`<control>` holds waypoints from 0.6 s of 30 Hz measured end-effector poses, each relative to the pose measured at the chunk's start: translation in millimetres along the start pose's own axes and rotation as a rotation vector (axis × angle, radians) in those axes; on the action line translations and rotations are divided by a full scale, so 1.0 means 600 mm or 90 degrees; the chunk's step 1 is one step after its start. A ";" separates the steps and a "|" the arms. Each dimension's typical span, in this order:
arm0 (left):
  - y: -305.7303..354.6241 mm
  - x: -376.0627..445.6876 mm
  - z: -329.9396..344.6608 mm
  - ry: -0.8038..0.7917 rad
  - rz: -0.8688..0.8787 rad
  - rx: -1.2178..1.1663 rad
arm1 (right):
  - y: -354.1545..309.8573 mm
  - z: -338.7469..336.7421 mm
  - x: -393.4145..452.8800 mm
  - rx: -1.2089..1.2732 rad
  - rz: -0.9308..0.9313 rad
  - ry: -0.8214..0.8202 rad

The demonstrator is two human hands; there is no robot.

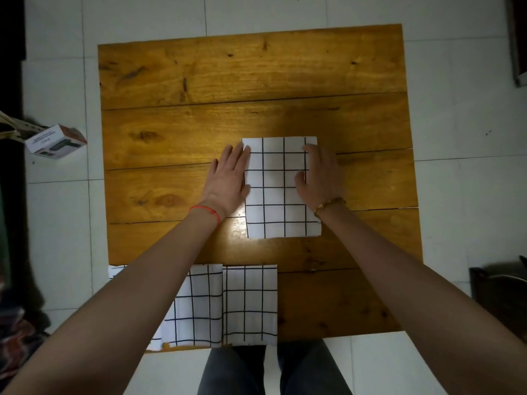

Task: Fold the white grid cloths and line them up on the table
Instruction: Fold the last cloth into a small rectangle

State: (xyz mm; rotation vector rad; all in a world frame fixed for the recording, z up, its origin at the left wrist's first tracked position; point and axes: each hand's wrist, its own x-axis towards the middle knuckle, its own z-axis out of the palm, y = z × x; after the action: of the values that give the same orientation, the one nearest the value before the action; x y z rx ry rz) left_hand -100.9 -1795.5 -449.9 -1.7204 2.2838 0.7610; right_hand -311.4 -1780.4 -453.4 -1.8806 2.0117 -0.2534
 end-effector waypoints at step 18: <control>0.002 0.030 0.010 -0.051 -0.019 0.174 | 0.003 0.026 0.042 -0.217 -0.130 -0.208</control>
State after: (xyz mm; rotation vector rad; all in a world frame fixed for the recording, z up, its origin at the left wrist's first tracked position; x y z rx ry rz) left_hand -108.8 -1807.4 -462.5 -1.5673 2.1849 0.4752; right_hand -308.0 -1803.4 -472.1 -2.1664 1.7246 0.3476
